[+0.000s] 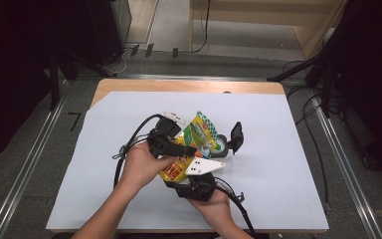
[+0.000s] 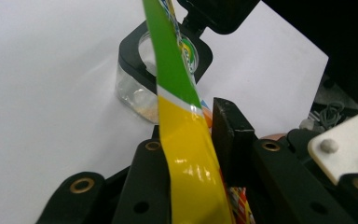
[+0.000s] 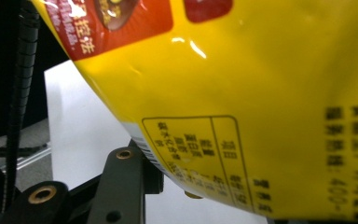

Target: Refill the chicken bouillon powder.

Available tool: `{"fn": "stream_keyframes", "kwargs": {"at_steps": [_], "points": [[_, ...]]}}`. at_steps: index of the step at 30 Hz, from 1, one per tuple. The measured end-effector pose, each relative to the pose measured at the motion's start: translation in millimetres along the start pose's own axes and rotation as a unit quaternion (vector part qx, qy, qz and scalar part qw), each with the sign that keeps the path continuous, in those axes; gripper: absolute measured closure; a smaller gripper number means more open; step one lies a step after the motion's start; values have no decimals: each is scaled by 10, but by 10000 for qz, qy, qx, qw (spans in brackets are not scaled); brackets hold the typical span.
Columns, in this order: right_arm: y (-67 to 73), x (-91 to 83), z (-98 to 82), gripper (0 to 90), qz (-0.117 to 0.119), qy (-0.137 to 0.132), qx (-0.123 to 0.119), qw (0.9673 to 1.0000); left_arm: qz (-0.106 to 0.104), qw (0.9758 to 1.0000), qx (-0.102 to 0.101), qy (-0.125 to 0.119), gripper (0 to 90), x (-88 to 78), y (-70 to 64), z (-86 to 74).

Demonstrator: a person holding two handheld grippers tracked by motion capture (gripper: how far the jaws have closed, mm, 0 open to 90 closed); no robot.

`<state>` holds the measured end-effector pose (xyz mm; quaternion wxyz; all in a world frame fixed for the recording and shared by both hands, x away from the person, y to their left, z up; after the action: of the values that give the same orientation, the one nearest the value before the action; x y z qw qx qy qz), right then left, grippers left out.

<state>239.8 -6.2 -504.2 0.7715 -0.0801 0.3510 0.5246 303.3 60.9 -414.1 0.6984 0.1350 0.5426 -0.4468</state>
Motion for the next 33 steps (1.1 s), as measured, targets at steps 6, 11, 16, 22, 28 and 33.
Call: {"fn": "stream_keyframes", "kwargs": {"at_steps": [6,11,16,22,28,33], "points": [[-16,-35,11,631,243,-154,106,9995,-45,9999,88,43,676,-45,-13,1],[-13,-76,41,632,479,-287,159,9983,-123,9999,25,41,664,-121,-16,-4],[44,-78,66,632,581,-261,62,9980,-126,9997,-170,75,781,-165,-1,-8],[74,-90,115,626,396,-257,130,9988,-268,9989,-381,-97,830,-179,25,44],[75,-75,148,585,116,-155,188,9996,-326,9972,-653,-176,837,-172,47,79],[54,-78,152,633,17,-103,320,9994,-457,9963,-692,-214,829,-165,56,92]]}}
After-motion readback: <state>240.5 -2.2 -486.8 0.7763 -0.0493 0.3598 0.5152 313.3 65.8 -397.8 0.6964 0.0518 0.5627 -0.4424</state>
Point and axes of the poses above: each handheld gripper's, and its own axes: x roughly forward along the jaws, z roughly out of its top, y roughly to its left, the point moved 5 cm from there along x, roughly forward along the jaws, and after that the axes turned 15 degrees about y, right-handed, at the moved point
